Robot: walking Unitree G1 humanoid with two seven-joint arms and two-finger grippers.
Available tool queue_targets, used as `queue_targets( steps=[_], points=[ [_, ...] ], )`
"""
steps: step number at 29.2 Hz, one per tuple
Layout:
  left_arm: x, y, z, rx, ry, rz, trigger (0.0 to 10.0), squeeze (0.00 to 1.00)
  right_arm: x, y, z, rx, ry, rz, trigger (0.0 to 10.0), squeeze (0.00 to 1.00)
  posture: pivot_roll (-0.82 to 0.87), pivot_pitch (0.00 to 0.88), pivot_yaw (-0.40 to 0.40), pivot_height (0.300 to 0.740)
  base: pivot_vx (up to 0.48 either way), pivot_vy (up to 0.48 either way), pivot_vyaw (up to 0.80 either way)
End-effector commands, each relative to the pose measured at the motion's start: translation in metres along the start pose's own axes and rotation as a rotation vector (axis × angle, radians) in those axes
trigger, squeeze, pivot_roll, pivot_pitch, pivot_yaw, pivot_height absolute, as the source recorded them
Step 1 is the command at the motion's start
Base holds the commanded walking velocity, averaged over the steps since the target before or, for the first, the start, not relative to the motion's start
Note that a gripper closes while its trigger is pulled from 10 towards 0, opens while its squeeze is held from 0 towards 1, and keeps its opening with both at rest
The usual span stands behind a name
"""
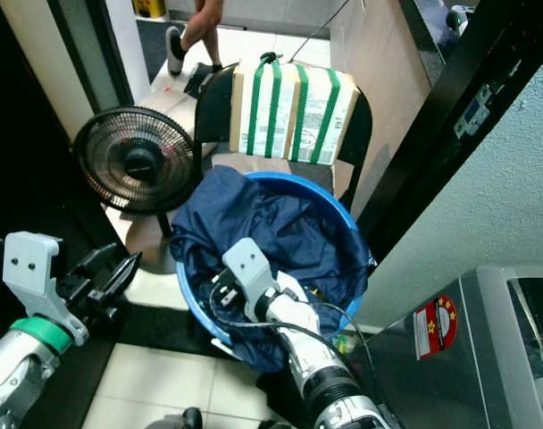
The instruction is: Clothes washing
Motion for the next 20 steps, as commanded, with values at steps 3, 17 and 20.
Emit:
queue_targets(
  steps=[3,17,20],
  points=[
    [-0.002,-0.005,-0.003,-0.008,0.013,-0.015,10.0,0.0,0.002,0.01,0.006,0.034,-0.053,0.052,0.0,0.0,0.16,0.143,0.071,0.74,0.0,0.0,0.0],
    [-0.001,-0.001,-0.003,-0.017,0.018,0.01,10.0,0.0,0.012,0.078,0.055,0.211,-0.227,0.318,0.0,0.0,0.15,0.132,0.064,0.74,0.0,0.0,0.0],
    [0.0,-0.001,-0.003,-0.019,0.017,0.013,10.0,0.0,0.012,0.09,0.062,0.227,-0.243,0.36,0.0,0.0,0.15,0.132,0.064,0.74,0.0,0.0,0.0]
  ],
)
Point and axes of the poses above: a point about 5 cm out from each wrist's last joint towards the gripper, its own x axis pointing out of the wrist towards the gripper, its own y axis along the axis of the wrist's last joint, z = x × y, the point moved 3 cm from there along x, pointing out of the wrist towards the gripper, and after that the axes turned 15 degrees about -x, right-handed, at the moved point
